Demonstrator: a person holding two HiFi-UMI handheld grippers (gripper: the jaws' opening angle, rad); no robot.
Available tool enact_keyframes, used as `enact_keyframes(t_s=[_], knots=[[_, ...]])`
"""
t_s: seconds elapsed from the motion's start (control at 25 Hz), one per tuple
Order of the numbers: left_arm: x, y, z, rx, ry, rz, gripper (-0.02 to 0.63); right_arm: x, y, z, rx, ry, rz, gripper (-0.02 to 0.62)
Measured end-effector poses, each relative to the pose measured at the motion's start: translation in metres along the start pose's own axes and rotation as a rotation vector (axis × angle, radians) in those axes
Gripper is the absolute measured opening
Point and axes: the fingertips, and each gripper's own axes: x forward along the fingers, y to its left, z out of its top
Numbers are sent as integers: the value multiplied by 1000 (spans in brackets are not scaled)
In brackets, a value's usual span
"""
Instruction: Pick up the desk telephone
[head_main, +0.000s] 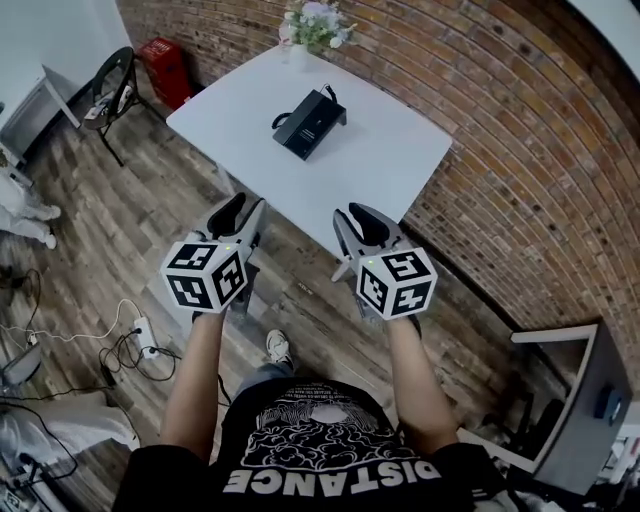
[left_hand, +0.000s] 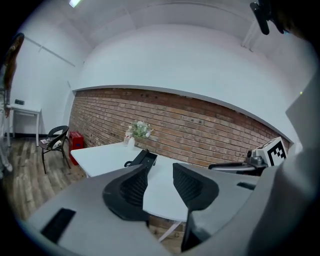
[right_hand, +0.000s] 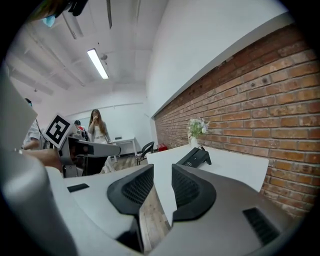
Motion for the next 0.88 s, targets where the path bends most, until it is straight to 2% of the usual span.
enact_keyframes(t_s=[0.4, 0.88], knots=[[44, 63, 15, -23, 37, -87, 176, 72, -2, 14, 20, 24, -69, 132], [96, 101, 24, -41, 71, -150, 184, 124, -29, 21, 69, 26, -124, 158]])
